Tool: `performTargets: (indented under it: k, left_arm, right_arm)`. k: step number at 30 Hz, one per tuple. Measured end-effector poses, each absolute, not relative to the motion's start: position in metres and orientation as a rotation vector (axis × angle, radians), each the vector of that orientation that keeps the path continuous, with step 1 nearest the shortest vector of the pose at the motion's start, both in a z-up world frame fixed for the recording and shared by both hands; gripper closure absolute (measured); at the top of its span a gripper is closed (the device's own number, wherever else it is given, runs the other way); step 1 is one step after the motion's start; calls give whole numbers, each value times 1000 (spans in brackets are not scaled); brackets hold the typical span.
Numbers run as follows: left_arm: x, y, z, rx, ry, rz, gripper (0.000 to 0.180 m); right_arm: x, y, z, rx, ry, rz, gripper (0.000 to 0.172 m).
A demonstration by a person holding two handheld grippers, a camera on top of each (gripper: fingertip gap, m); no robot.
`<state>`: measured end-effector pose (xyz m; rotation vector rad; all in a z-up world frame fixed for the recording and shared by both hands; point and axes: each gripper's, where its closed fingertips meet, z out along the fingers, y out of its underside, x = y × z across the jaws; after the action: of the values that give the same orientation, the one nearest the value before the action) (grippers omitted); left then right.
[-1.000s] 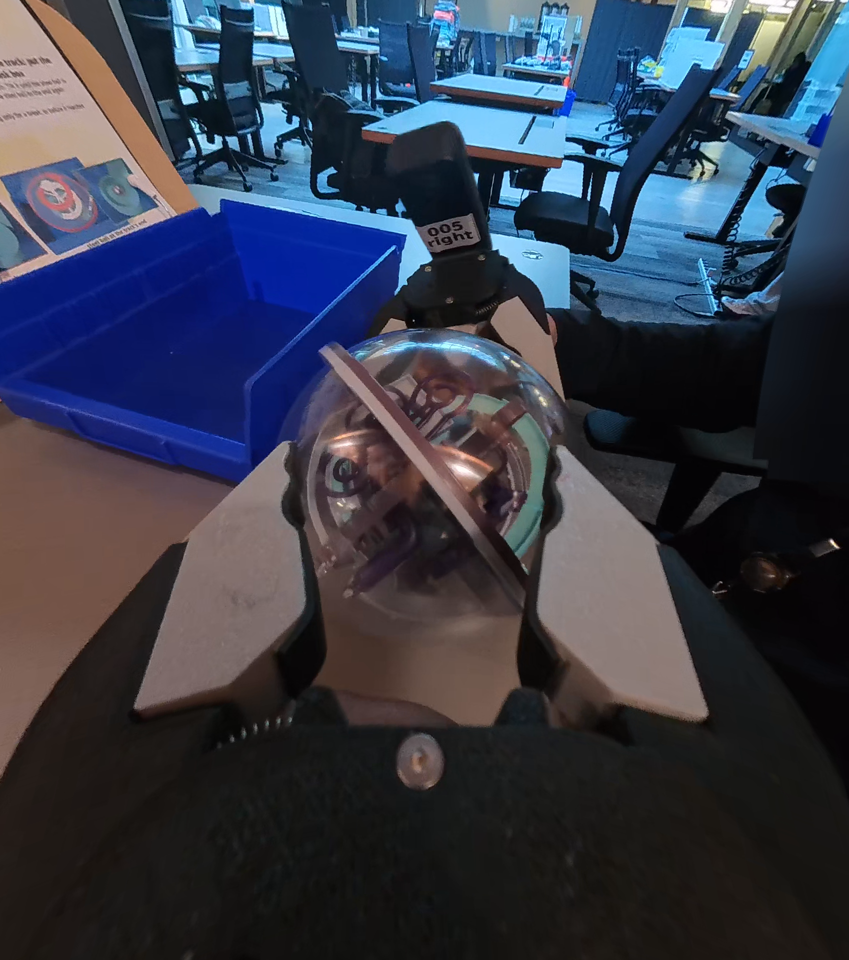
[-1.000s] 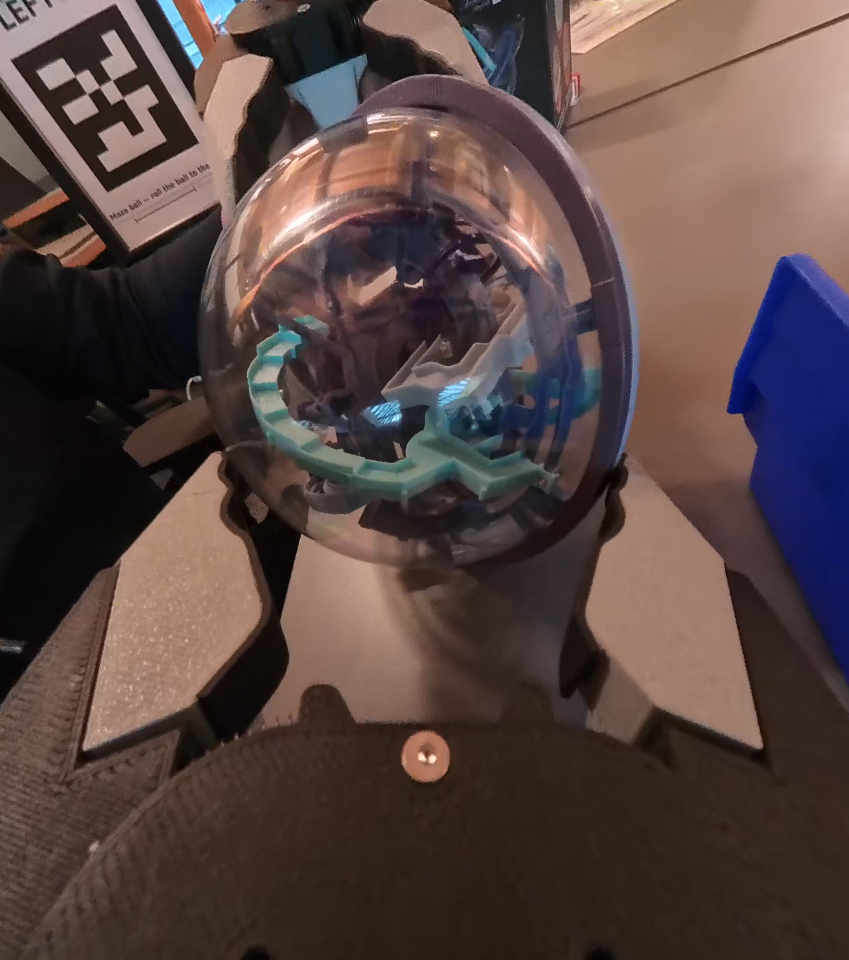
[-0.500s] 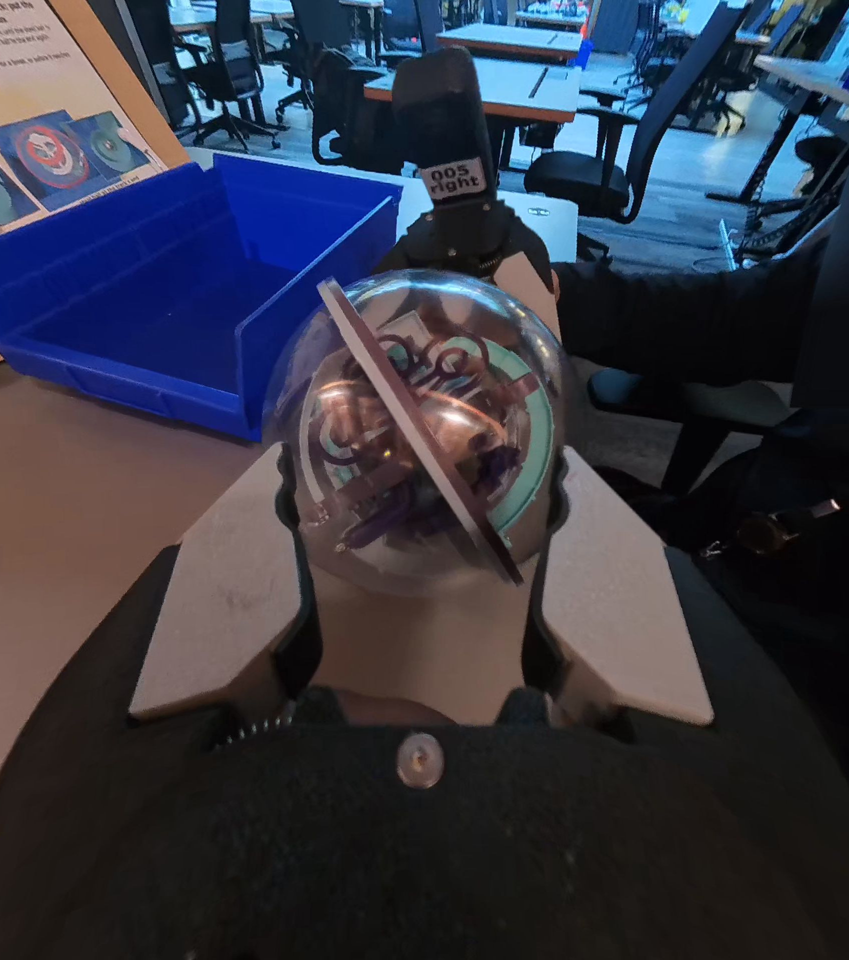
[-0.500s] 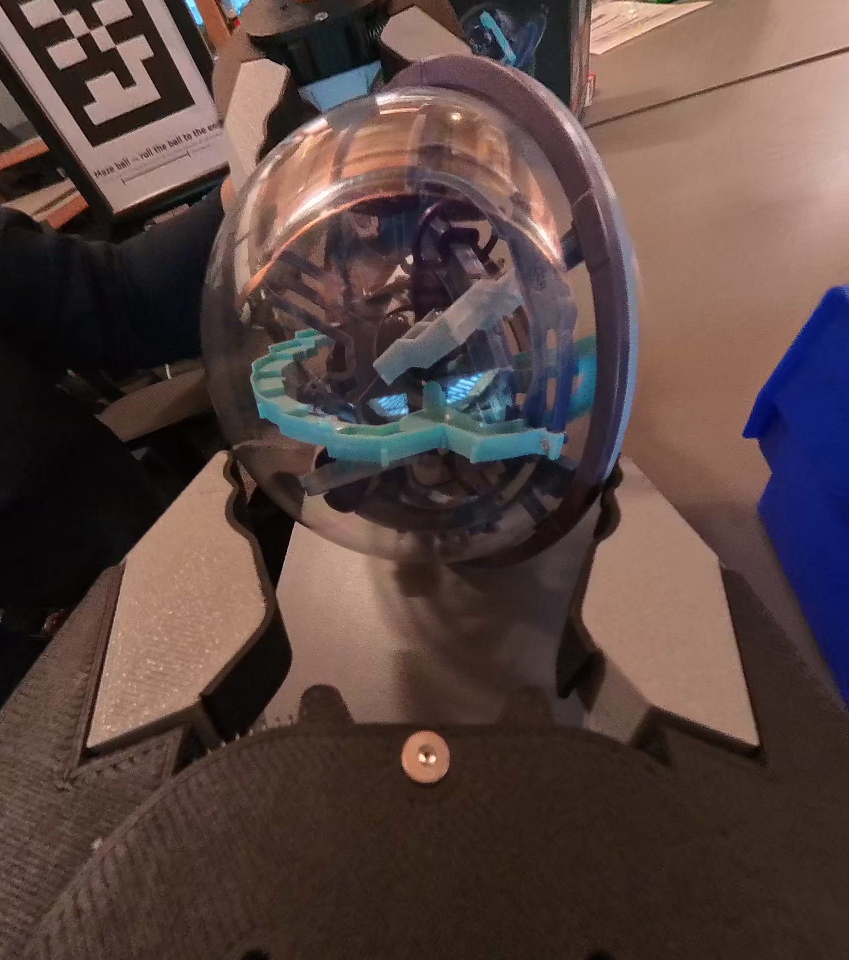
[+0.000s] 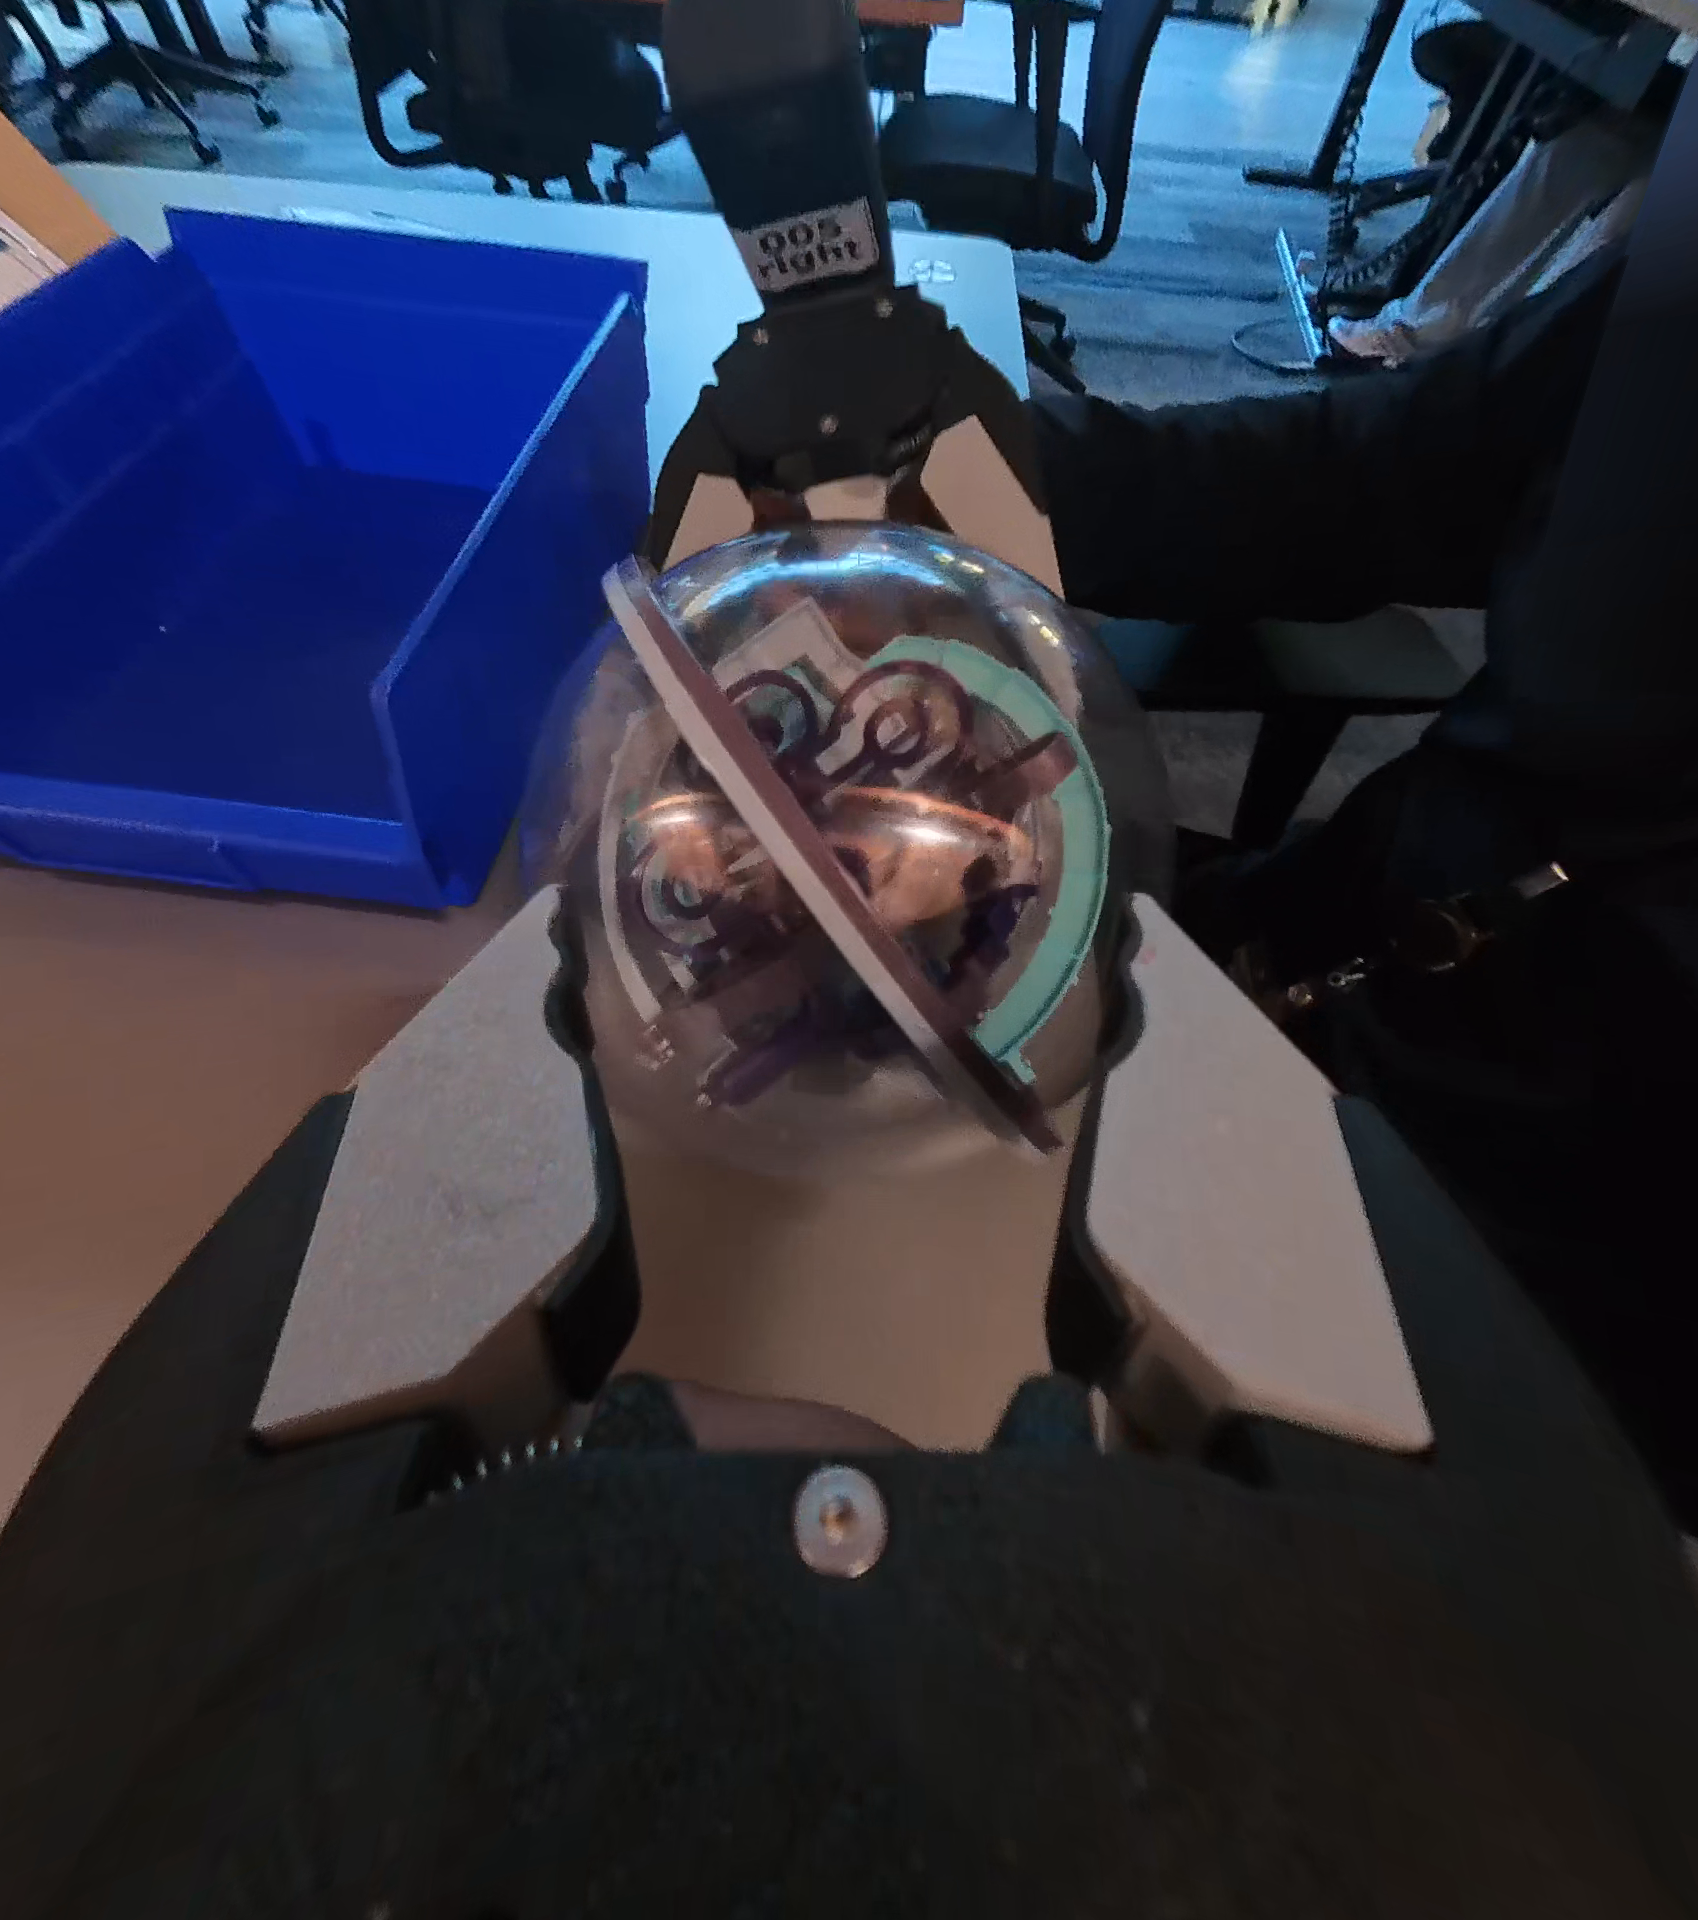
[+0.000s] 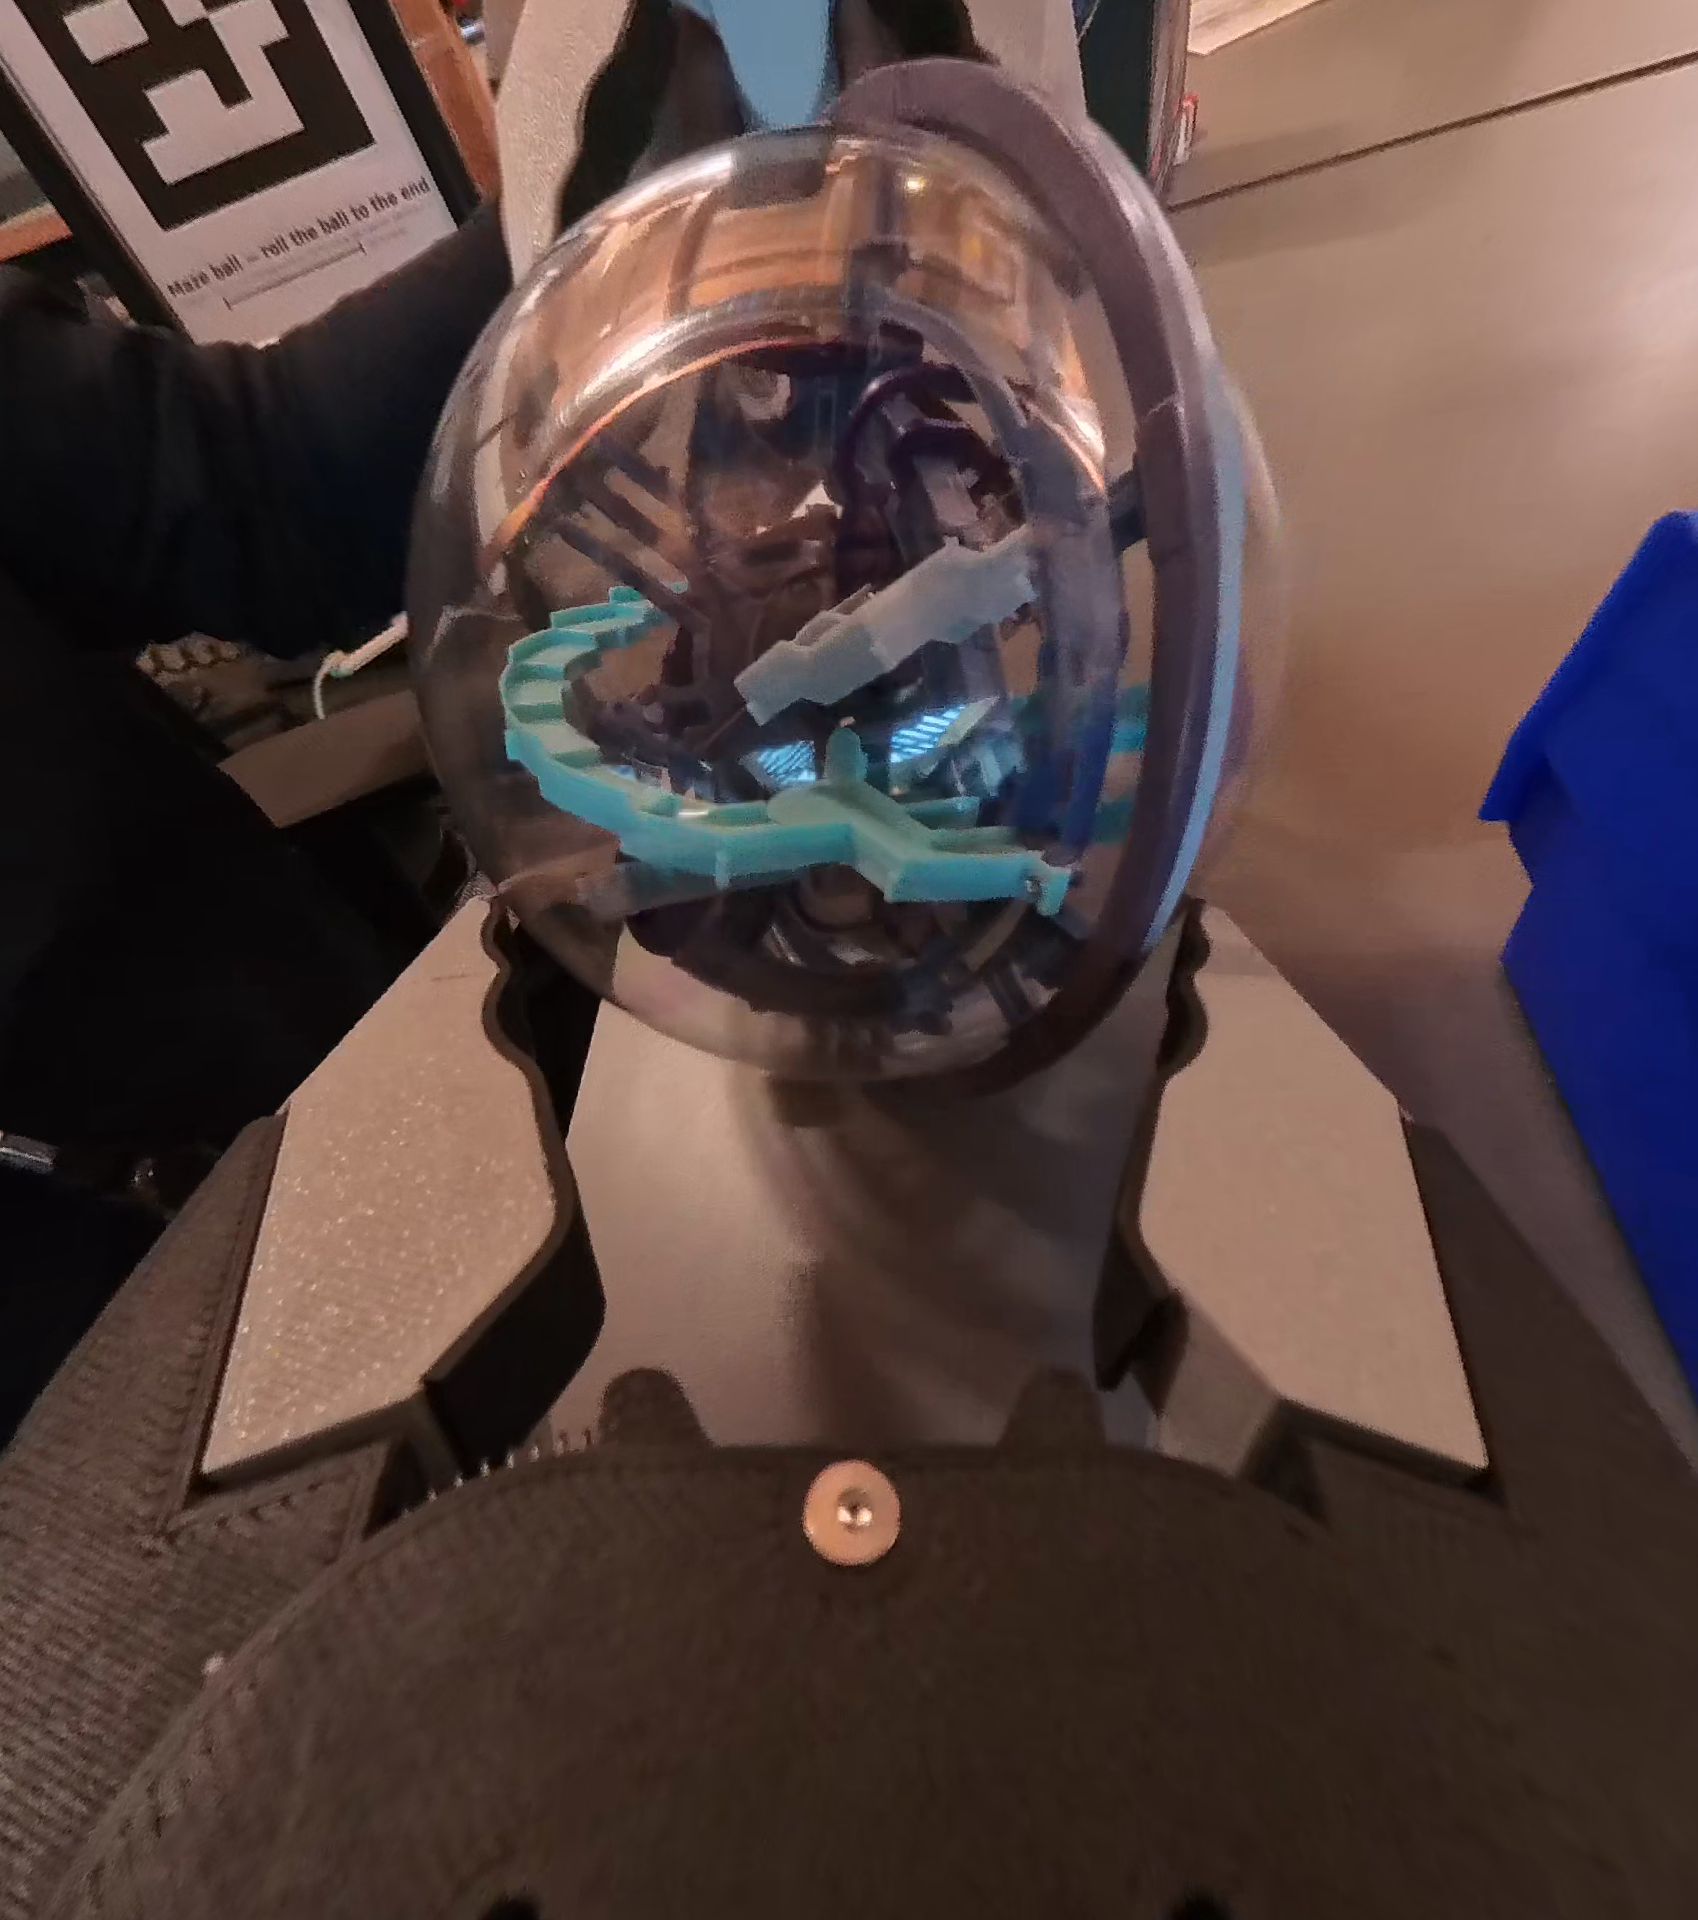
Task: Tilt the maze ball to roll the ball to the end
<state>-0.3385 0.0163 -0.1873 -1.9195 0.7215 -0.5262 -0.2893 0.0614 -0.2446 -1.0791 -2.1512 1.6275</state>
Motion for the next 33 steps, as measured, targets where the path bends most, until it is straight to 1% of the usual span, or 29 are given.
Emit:
performTargets:
  k: [3,5,7,9,10,15,21,24,26,28,30,32,33]
  left_arm:
    - [-340,18,-187,-1939,741,-511,88]
    - [-340,20,-185,-1937,748,-505,91]
    - [-339,24,-182,-1930,748,-510,93]
    - [-338,27,-181,-1923,748,-523,94]
    - [-337,29,-180,-1920,753,-529,94]
    - [-333,36,-177,-1914,774,-560,94]
    - [-327,46,-174,-1920,783,-586,94]
    - [-326,49,-174,-1936,781,-574,89]
    - [-329,52,-174,-1941,750,-551,85]
    - [-332,53,-172,-1937,691,-517,84]
    - [-343,54,-173,-1959,577,-442,77]
    - [-352,46,-172,-1948,501,-363,84]
    - [-353,39,-174,-1948,482,-356,83]
  right_arm:
    - [-289,69,-236,-1065,-2116,1643,53]
    - [-292,74,-227,-1061,-2073,1677,50]
    - [-296,76,-222,-1069,-2056,1721,44]
    - [-301,77,-223,-1072,-2065,1730,33]
    - [-303,76,-222,-1067,-2069,1738,32]
    - [-303,69,-219,-1006,-2114,1780,32]
    - [-309,70,-200,-931,-2086,1810,34]
    - [-309,70,-199,-919,-2103,1817,34]
    - [-308,71,-200,-927,-2099,1820,34]
    - [-308,73,-201,-941,-2087,1823,34]
    - [-306,76,-201,-952,-2079,1824,34]
    - [-305,77,-202,-958,-2073,1828,34]
    - [-305,78,-202,-959,-2070,1832,34]
